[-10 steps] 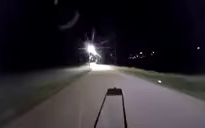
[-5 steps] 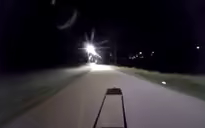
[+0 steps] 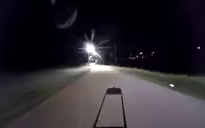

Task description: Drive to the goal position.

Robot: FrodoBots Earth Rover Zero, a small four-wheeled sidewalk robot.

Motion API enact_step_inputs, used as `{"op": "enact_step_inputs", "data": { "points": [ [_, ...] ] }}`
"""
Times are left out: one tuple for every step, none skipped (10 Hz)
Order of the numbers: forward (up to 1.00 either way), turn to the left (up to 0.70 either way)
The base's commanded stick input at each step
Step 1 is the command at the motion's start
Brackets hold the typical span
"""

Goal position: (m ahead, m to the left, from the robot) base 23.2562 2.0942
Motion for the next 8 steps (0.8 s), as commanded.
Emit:
{"op": "enact_step_inputs", "data": {
  "points": [
    [0.70, 0.00],
    [0.70, 0.00],
    [0.70, 0.00],
    [0.70, 0.00],
    [0.70, 0.00],
    [0.70, 0.00],
    [0.70, 0.00],
    [0.70, 0.00]
  ]
}}
